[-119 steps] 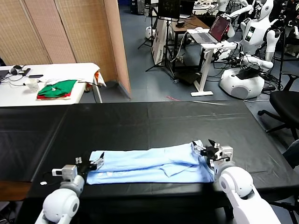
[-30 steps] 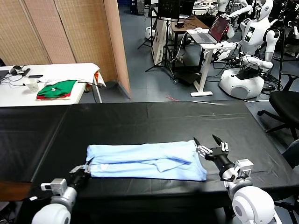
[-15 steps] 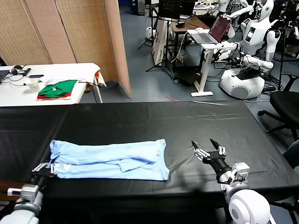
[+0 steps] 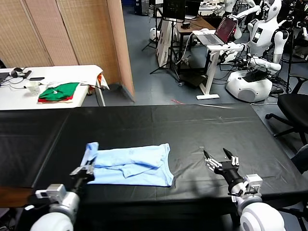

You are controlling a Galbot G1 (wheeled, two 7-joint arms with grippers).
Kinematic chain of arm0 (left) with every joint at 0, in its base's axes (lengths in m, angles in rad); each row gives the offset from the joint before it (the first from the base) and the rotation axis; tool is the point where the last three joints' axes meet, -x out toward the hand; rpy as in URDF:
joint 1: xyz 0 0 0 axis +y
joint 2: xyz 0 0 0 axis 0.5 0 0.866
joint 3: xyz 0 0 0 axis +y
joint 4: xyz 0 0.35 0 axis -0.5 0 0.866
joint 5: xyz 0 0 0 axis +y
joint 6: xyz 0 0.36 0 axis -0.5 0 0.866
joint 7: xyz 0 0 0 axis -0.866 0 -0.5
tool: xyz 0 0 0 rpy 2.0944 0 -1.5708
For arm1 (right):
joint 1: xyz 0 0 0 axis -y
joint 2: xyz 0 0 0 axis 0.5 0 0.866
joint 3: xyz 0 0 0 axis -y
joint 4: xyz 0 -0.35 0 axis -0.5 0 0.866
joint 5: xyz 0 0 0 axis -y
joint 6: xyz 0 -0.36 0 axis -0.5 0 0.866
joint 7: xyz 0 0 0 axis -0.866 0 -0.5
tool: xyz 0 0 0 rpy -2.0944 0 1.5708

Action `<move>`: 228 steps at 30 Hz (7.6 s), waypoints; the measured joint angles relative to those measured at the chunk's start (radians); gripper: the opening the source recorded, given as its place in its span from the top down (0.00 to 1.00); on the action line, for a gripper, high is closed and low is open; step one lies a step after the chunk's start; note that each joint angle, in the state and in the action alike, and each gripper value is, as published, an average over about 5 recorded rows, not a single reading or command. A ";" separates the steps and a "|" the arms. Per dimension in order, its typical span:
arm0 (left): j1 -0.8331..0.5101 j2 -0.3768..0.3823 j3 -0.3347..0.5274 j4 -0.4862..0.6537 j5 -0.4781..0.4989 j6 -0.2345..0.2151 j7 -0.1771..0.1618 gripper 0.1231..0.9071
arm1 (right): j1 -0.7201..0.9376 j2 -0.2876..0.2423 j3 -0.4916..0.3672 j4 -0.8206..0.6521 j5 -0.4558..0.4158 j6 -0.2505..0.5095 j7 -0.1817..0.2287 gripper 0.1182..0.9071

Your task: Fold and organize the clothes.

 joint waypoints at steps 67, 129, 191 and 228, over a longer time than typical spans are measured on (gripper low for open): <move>-0.141 -0.061 0.194 0.077 0.164 -0.112 0.038 0.00 | 0.294 0.006 -0.414 -0.186 -0.181 -0.004 -0.041 0.00; -0.084 -0.136 0.016 0.257 -0.275 -0.136 0.116 0.67 | 0.198 0.042 -0.212 -0.047 -0.049 0.057 -0.008 0.00; -0.141 -0.126 0.238 0.082 0.179 -0.021 -0.001 0.87 | 0.129 0.065 -0.242 -0.040 -0.033 0.008 -0.013 0.00; -0.083 -0.067 0.082 0.037 0.272 -0.211 0.066 0.00 | 0.355 0.163 -0.541 -0.316 0.223 -0.122 0.031 0.80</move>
